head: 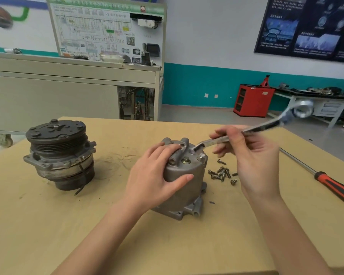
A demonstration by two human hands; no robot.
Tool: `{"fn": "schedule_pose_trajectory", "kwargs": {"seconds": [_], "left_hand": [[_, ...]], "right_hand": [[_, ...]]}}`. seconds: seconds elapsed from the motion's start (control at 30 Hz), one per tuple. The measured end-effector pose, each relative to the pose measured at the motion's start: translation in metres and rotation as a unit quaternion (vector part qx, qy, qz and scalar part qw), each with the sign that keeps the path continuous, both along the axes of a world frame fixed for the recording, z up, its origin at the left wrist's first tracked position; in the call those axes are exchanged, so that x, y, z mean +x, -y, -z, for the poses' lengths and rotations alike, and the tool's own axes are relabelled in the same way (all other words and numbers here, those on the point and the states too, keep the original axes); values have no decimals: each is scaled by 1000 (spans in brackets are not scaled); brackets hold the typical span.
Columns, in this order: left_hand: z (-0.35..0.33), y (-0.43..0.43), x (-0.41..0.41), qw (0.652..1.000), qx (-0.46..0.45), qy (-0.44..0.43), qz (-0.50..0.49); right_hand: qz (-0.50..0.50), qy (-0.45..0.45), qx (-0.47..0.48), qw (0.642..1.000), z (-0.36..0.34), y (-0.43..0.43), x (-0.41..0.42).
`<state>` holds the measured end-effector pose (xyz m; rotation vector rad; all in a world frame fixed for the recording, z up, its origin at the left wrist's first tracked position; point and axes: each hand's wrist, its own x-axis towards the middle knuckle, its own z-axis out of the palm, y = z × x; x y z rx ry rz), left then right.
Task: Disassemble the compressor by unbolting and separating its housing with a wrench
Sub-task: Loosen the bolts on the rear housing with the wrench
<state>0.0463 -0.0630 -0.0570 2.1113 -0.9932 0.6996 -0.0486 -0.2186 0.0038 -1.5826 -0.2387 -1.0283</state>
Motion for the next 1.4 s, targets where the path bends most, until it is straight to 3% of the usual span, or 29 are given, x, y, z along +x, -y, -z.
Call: {"fn": "schedule_pose_trajectory", "kwargs": {"seconds": [0.1,0.2,0.33,0.47,0.6,0.9,1.23,1.33,1.4], "left_hand": [[1,14,-13,996,4,46,-70],[3,22,-16,995,0,50,-91],[9,20,-11,997,-28,44,-58],[10,17,-5,998,-22,62,-9],[6,17,-3,999,-17,41,3],[4,19,-4,999,-30,27,10],[-5,15,-4,998,45,44,-9],[-5,15,-5,997,39,71,-13],[-5,14,-5,995,41,86,-22]], "right_hand": [[40,-4,-49,998,18,-3,-1],[84,9,-158,984,34,-1,-8],[119,42,-302,945,46,-1,-15],[147,53,-354,922,46,-5,-15],[152,59,-324,932,43,-9,-11],[229,90,-326,913,49,-30,-3],[285,152,-293,900,65,-47,-44],[216,164,-244,931,64,-40,-36],[157,142,-93,973,63,-27,-32]]}}
